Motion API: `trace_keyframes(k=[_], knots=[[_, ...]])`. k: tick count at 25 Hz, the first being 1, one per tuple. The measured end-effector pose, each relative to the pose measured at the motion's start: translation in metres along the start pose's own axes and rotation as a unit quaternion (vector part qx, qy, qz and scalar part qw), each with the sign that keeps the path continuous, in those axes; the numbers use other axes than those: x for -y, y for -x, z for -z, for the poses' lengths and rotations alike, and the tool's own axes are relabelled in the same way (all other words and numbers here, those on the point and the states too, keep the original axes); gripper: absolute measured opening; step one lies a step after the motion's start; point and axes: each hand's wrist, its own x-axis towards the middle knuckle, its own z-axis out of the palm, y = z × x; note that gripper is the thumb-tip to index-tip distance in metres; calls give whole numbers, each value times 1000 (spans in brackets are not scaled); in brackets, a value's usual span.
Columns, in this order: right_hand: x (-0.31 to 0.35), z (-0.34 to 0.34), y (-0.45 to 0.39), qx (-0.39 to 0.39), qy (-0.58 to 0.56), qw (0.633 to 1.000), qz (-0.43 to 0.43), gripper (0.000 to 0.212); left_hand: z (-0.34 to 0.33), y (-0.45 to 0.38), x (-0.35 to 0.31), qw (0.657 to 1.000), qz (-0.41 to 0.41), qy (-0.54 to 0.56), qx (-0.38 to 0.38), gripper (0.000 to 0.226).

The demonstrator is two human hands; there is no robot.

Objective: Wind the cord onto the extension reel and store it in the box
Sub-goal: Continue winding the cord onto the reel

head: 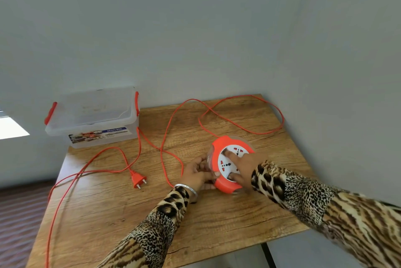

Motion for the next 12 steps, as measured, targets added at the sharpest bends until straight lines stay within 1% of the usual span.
trace_keyframes(k=[2,4,5,6,7,8,9,10,11,12], knots=[[10,0,3,4,-92,993,-78,73,-1,0,3,1000,-4,5,-5,50],[16,4,3,32,-195,970,-145,73,-1,0,5,1000,-7,9,-11,50],[20,7,1,56,-251,949,-183,74,-1,0,5,1000,-6,13,-13,52],[23,10,-1,79,-316,919,-223,77,-2,0,6,1000,-6,17,-15,55],[25,13,-3,91,-395,875,-265,80,-2,0,6,1000,-5,20,-16,58],[28,16,-5,93,-480,818,-303,81,-2,0,7,1000,-5,21,-16,60],[31,19,-5,95,-561,753,-329,76,-3,0,7,1000,-5,20,-16,61],[33,21,-4,96,-629,691,-342,64,-3,-1,7,1000,-6,18,-16,61],[35,23,-2,100,-679,638,-349,46,-3,-1,7,1000,-7,17,-15,60],[36,24,1,106,-709,603,-349,29,-3,-1,8,1000,-7,16,-13,59]])
